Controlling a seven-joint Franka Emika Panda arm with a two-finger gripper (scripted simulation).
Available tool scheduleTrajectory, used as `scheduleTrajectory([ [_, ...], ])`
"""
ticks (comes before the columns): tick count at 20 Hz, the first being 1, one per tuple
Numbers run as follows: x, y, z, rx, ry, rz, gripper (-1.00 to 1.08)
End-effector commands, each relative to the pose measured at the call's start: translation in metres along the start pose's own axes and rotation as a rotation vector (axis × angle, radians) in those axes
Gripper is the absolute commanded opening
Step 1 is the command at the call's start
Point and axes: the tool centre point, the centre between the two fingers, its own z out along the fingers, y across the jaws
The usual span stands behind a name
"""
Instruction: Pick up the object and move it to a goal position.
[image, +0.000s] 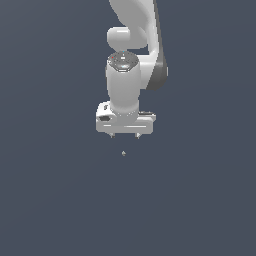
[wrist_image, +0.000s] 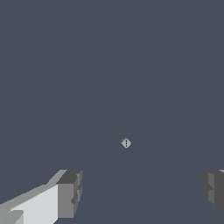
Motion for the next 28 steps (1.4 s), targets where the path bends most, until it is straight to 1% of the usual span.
scheduleTrajectory([
  [1,0.000,0.000,0.000,0.000,0.000,0.000,1.00],
  [4,-0.001,-0.003,0.000,0.000,-0.004,-0.002,1.00],
  [9,-0.007,-0.015,-0.001,0.000,-0.019,-0.009,1.00],
  [17,-0.007,-0.016,0.002,0.000,-0.020,0.004,1.00],
  [22,-0.007,-0.015,0.011,0.003,-0.022,0.055,1.00],
  [28,-0.007,-0.012,0.029,0.008,-0.025,0.167,1.00],
])
